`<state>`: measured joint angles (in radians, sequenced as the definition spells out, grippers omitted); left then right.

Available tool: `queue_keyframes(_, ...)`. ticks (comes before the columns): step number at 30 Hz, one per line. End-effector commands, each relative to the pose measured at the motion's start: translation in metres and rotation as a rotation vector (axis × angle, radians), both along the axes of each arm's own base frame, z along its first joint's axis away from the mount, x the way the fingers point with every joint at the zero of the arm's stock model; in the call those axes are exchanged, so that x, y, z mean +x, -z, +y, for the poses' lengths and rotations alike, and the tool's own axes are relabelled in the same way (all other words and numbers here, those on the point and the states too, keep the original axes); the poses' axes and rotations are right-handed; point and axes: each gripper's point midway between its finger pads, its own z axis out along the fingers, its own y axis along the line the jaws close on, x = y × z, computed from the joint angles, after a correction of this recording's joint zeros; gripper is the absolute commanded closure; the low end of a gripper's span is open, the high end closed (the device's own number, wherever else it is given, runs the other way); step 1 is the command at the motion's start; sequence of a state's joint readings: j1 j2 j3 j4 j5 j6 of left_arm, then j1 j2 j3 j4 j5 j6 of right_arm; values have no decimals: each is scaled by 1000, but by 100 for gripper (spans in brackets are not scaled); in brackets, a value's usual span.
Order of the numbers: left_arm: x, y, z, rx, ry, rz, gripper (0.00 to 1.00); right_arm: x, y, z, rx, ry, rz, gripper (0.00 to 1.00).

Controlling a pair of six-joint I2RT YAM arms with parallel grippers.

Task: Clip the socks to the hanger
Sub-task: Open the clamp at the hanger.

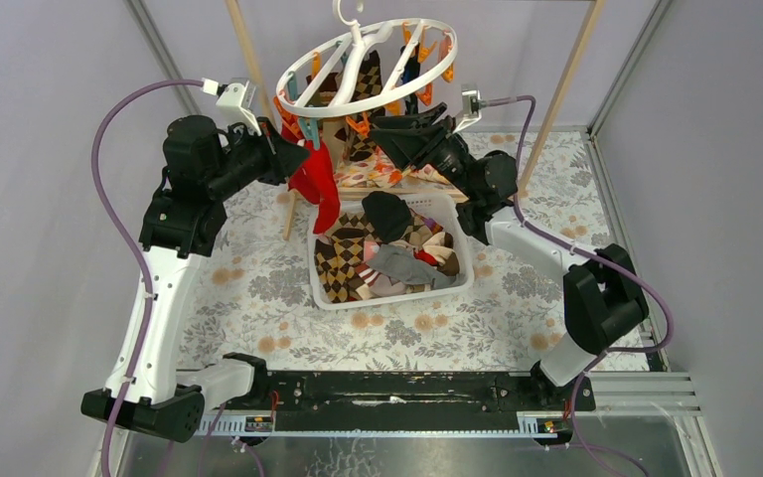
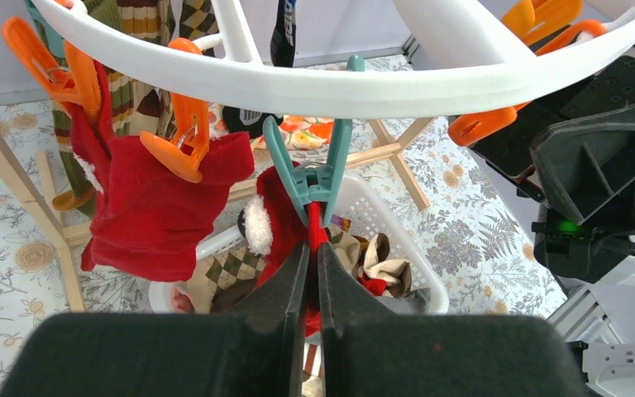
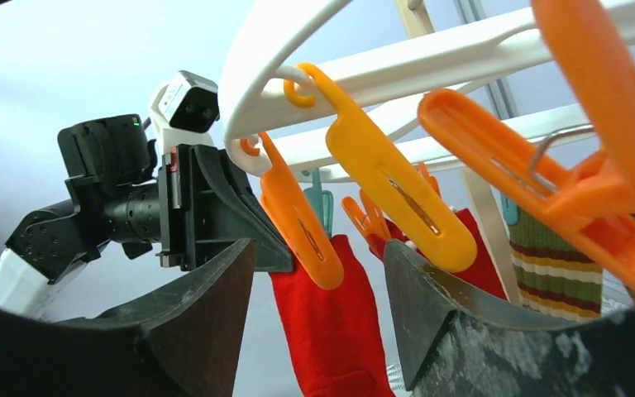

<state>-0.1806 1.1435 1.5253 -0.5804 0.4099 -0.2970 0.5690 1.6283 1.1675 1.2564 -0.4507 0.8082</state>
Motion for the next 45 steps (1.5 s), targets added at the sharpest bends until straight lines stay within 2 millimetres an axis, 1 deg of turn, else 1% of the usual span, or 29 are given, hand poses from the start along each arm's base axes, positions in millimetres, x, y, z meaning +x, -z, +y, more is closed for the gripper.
queue_keyframes(1,0,-16,3,6,-9,-56,90,-18,-27,4,52,-75,-97,34)
queue_keyframes(5,-1,-16,3,8,-8,-57,90,-19,-24,14,46,-104,-89,34)
queue_keyframes(9,-2,-16,4,12,-10,-58,90,-20,-24,19,54,-110,-91,36)
queue_keyframes(11,-2,-17,4,14,-12,-61,90,-22,-26,18,63,-109,-97,42)
queue_keyframes(15,-3,-15,5,21,-18,-57,90,-25,-31,10,83,-70,-112,54)
queue_keyframes(21,-2,-13,7,23,-27,-51,89,-27,-35,4,67,-24,-128,80)
queue_keyframes(22,-2,-13,8,23,-32,-52,87,-28,-35,4,60,-20,-128,83)
queue_keyframes(23,-1,-14,9,23,-40,-53,81,-27,-35,5,54,-13,-126,86)
queue_keyframes(24,-1,-15,10,24,-50,-58,71,-27,-34,6,49,-11,-124,89)
queue_keyframes(25,-1,-17,12,25,-58,-62,59,-27,-33,8,44,-5,-123,92)
queue_keyframes(26,-1,-19,13,25,-66,-64,49,-27,-32,10,37,-1,-119,93)
queue_keyframes(27,-2,-22,14,23,-73,-69,42,-27,-29,14,24,9,-116,94)
queue_keyframes(28,-3,-26,15,22,-80,-74,38,-27,-28,18,11,18,-116,95)
queue_keyframes(31,-7,-37,16,10,-81,-87,31,-25,-21,29,-28,69,-110,98)
queue_keyframes(33,-12,-44,12,-4,-59,-94,29,-23,-20,33,-31,101,-100,98)
queue_keyframes(35,-17,-50,8,-20,-30,-87,24,-22,-19,37,-36,126,-94,99)
queue_keyframes(38,-23,-52,-1,-46,23,-64,18,-22,-17,45,-44,146,-88,99)
queue_keyframes(41,-21,-51,-9,-71,58,-40,17,-25,-15,52,-54,149,-88,100)
queue_keyframes(45,-14,-50,-18,-99,91,-19,17,-26,-12,62,-78,160,-85,100)
